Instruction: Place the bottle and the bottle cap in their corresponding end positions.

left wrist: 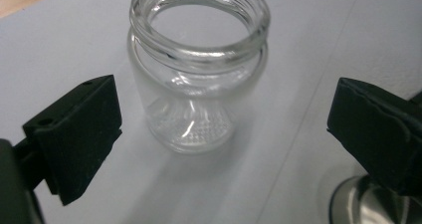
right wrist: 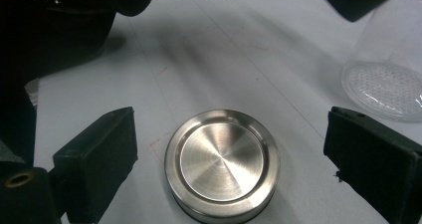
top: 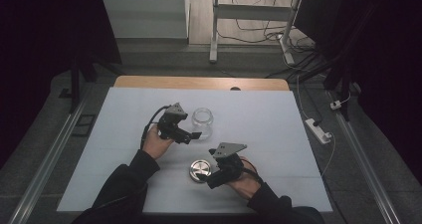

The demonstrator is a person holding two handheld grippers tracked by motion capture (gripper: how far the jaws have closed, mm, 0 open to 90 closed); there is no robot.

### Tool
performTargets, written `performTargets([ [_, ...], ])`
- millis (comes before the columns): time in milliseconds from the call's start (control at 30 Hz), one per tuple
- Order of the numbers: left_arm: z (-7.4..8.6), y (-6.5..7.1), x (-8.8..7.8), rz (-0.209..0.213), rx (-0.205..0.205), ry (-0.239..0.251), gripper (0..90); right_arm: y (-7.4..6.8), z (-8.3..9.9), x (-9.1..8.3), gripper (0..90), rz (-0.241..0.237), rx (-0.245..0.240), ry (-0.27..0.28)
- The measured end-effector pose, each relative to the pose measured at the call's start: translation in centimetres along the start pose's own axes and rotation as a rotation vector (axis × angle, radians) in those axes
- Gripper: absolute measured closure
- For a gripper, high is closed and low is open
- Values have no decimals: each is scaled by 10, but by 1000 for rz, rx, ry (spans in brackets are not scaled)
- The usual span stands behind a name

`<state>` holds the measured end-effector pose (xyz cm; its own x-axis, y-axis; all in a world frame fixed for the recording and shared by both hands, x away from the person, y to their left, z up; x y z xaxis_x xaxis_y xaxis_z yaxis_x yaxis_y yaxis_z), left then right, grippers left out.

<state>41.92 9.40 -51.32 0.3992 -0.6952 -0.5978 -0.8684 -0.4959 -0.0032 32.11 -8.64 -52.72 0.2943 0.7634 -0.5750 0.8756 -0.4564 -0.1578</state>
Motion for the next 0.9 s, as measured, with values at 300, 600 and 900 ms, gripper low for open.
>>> performTargets([
  [300,3,18,-17,17,12,23,0,4,-1,-9,38,-6,19,19],
  [600,9,39,-32,48,12,38,0,11,-3,-24,20,8,23,54],
  [900,19,61,-48,75,18,37,0,19,-1,-42,11,37,50,65],
])
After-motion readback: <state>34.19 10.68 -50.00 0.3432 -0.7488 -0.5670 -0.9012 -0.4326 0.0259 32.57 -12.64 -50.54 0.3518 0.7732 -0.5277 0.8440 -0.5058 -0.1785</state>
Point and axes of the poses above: each handheld gripper's, and its own axes: x roughly forward along the jaws, z roughly out of its underside, y roughly to its right, the point moved 4 cm from there along x, roughly forward along the jaws, and after that the axes turned 9 degrees about x, right-handed, at the moved point
